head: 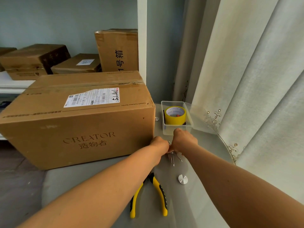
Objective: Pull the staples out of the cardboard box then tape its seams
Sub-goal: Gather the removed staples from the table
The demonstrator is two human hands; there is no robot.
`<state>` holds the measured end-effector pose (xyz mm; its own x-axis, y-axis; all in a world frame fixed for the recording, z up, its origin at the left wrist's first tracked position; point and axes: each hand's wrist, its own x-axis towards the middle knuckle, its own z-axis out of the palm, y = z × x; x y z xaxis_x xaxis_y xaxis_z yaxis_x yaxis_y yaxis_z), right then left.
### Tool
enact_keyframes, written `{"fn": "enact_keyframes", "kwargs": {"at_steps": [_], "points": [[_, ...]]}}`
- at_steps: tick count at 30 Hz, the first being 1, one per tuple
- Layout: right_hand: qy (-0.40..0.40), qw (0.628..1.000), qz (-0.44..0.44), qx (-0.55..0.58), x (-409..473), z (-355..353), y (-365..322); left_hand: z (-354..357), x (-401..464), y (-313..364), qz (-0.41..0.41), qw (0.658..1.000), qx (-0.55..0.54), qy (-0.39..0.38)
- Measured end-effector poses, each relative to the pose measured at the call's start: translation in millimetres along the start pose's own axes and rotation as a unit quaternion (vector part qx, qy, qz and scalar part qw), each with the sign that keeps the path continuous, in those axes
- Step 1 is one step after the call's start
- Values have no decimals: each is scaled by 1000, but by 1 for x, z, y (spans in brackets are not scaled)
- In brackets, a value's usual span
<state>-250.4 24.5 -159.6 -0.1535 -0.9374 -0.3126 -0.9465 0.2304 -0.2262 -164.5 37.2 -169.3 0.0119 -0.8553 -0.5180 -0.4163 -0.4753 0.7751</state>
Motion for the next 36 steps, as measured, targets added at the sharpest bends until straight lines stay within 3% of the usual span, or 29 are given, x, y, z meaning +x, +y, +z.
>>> {"fn": "enact_keyframes", "kwargs": {"at_steps": [8, 21, 28, 36], "points": [[-165, 986, 7, 7, -3, -4, 5, 1, -6, -4, 19, 999, -4, -37], [-102, 988, -12, 113, 3, -6, 9, -4, -6, -8, -1, 995, -89, -39], [-33, 998, -43, -23, 5, 2, -2, -2, -3, -6, -22, 995, -85, -40], [-43, 998, -41, -30, 9, 0, -2, -1, 0, -3, -21, 996, -82, -41]]}}
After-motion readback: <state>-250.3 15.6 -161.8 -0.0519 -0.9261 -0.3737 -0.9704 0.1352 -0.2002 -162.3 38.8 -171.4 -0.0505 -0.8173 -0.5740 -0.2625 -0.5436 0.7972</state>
